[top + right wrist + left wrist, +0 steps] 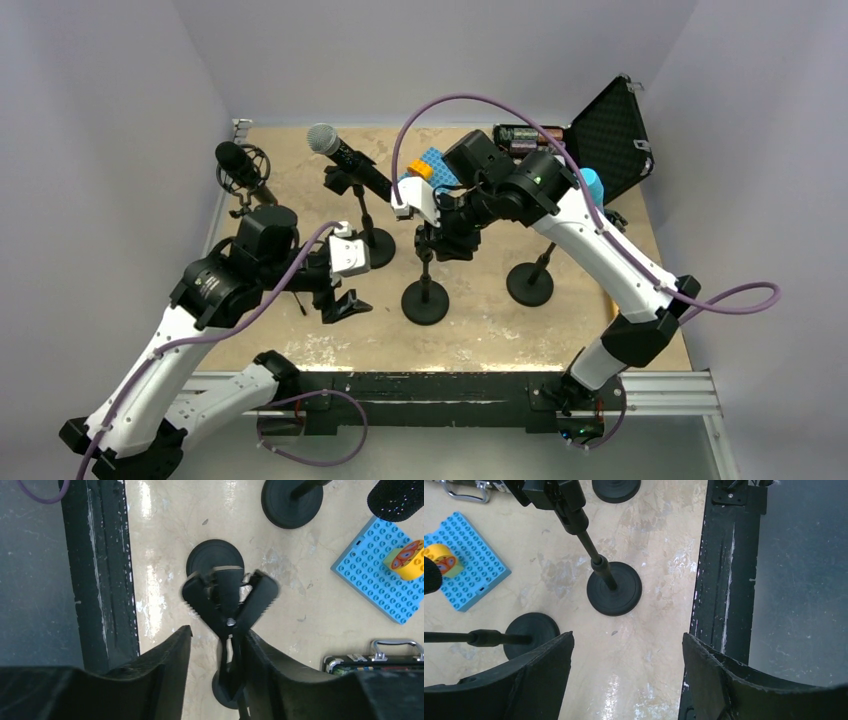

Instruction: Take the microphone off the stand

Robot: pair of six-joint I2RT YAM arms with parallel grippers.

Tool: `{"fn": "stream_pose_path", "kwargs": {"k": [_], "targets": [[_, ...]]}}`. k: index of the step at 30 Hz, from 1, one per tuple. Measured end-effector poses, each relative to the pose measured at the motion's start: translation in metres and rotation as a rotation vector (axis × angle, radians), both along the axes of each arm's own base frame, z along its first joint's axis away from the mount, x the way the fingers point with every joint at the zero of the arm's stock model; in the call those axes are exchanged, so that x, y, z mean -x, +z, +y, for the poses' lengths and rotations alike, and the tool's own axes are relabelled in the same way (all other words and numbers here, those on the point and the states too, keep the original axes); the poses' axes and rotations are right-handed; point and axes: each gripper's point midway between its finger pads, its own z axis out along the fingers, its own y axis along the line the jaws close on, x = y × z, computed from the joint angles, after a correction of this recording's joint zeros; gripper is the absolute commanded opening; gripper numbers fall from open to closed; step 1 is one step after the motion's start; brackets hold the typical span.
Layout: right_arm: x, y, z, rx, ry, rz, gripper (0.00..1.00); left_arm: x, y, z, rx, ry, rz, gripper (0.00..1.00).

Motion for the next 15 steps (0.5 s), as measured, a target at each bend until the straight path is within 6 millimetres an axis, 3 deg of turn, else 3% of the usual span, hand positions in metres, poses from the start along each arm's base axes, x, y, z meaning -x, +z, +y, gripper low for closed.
{"fn": "stream_pose_path", "kwargs": {"k": [7,11,15], "targets": [[-0.008,0.001,0.007,-0.011,-0.037,0.000,0.12,-0.015,-0.022,-0.018,0.045,0.008,0.037,0.82],[-0.005,0.001,0.004,-0.026,-0.021,-0.012,0.04,-0.024,-0.040,-0.029,0.081,0.009,0.051,0.89],[0.005,0.002,-0.010,-0.105,0.004,-0.018,0.00,-0.034,-0.051,-0.044,0.139,-0.004,0.064,0.89]]}}
